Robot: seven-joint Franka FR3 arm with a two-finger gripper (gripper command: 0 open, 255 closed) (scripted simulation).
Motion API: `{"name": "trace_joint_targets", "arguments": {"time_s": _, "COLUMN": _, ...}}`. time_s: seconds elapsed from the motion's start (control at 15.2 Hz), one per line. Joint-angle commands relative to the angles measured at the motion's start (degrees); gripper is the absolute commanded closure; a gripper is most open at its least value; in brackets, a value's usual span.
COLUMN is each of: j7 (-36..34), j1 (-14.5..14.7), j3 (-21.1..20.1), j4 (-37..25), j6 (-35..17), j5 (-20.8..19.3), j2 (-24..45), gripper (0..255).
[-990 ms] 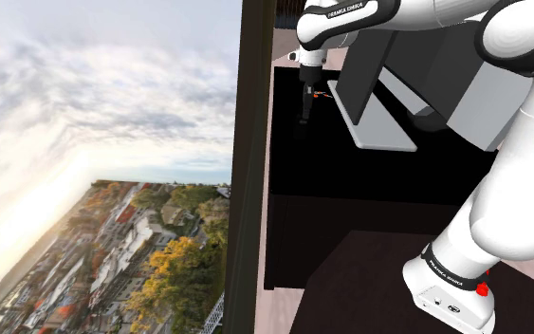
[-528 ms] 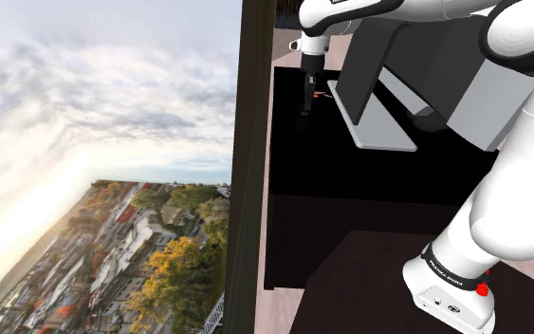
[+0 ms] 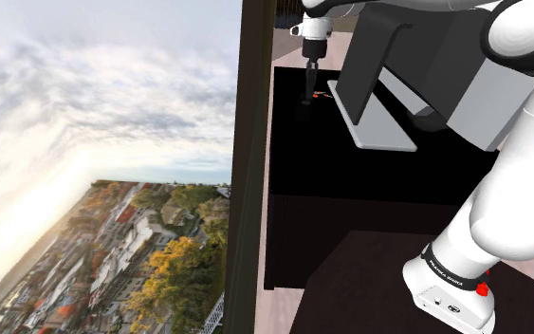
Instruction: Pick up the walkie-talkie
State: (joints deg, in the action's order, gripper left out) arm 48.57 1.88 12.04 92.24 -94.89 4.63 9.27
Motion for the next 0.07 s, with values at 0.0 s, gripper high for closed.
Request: {"name": "trace_joint_targets", "arguments": {"time_s": 0.0, "j7": 0.1, "j1": -0.1, "j3": 0.0, "j4": -0.3, "j6": 0.4, "j5": 0.0, "j2": -0.1, "gripper": 255}}
